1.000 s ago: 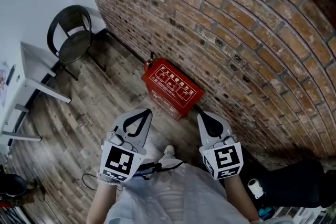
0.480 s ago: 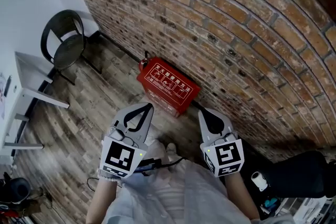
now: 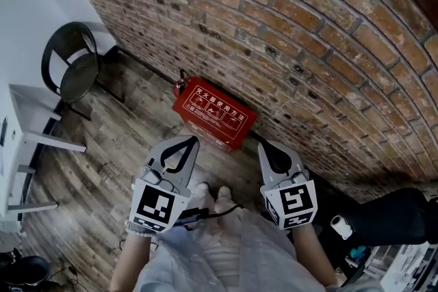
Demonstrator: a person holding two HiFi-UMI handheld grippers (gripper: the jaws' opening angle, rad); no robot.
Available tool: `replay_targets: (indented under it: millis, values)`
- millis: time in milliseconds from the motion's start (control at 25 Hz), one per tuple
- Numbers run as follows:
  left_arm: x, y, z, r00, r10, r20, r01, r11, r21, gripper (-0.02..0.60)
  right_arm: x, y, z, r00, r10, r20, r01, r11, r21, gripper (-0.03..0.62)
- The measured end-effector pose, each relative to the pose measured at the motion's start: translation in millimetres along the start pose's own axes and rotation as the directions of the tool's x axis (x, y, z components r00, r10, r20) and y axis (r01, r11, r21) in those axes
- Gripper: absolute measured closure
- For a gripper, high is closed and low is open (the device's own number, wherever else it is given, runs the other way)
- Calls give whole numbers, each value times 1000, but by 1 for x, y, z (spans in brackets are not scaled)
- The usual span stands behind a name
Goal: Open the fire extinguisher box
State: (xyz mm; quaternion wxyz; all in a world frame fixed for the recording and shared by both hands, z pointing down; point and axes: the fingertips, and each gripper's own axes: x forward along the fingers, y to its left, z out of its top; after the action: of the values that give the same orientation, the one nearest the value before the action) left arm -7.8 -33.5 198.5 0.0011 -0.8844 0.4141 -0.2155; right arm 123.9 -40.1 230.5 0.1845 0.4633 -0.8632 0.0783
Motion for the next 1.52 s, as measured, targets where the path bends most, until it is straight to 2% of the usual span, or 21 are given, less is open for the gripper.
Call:
replay_targets:
  millis: [720, 1000, 1280, 1520]
  values:
    - [26, 20, -33, 999, -43, -12, 43, 997, -67, 584, 37, 1, -31, 995, 13, -95, -12, 1000, 15, 585]
    - [40, 19, -54, 998, -54, -21, 51, 994, -93, 584, 52, -3, -56, 991, 25, -135, -20, 999, 35, 585]
    - [59, 14, -76, 997, -66, -48, 64, 997, -36, 584, 68, -7, -92, 983, 38, -180, -24, 997, 79, 585]
    - [76, 10, -114, 993, -79, -92, 73, 995, -71, 584, 86, -9, -128, 976, 56, -211, -31, 992, 123, 585]
